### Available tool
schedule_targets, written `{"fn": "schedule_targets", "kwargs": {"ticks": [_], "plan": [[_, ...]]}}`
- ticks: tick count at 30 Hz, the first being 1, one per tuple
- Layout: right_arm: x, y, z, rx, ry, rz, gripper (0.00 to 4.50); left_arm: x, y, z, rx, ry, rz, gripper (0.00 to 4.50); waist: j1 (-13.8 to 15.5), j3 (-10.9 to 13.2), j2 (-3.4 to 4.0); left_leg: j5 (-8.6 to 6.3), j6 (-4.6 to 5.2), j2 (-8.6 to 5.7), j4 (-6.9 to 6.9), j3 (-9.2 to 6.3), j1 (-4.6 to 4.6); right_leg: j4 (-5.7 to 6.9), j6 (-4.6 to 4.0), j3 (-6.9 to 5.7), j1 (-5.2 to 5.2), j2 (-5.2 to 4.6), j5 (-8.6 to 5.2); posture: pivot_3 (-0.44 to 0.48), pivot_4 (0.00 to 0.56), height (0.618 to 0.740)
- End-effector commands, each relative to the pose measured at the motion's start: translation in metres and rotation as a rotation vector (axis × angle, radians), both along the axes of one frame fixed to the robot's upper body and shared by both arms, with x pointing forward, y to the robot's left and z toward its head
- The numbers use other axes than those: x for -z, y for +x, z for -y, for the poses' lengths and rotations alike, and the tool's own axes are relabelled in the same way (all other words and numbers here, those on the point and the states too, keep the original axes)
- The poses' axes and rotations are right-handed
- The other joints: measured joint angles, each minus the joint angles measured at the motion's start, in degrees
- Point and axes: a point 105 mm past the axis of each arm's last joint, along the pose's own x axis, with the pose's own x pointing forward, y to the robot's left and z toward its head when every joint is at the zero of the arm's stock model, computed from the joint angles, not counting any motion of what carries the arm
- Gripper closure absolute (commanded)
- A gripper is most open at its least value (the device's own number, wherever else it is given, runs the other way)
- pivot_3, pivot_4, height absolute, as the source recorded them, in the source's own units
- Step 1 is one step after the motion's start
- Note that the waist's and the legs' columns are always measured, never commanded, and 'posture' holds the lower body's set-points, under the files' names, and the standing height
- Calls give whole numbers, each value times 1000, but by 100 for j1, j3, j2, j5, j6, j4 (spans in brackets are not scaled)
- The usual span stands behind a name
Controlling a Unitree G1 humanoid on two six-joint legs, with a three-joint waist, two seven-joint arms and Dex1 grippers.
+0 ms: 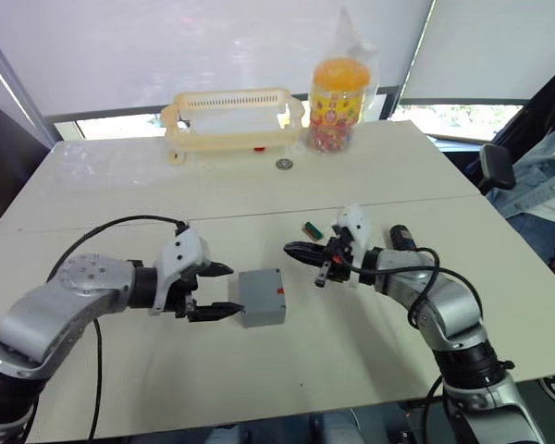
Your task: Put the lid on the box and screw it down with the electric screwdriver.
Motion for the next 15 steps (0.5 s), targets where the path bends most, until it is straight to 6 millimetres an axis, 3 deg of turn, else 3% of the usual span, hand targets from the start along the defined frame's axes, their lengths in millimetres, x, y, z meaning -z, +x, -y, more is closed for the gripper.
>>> {"fn": "schedule_targets", "kwargs": {"ticks": [1,15], "plan": [[-5,-4,-4,-24,4,42,4480,-4,-1,-5,-13,11,35,821,1,0,0,0,0,1,0,0,0,0,0,0,0,-1,0,0,150,740],[15,-7,-8,-49,-34,13,4480,-2,-2,-14,-68,5,32,821,12,0,0,0,0,1,1,-1,0,2,0,-1,0,-1,0,0,150,740]]}}
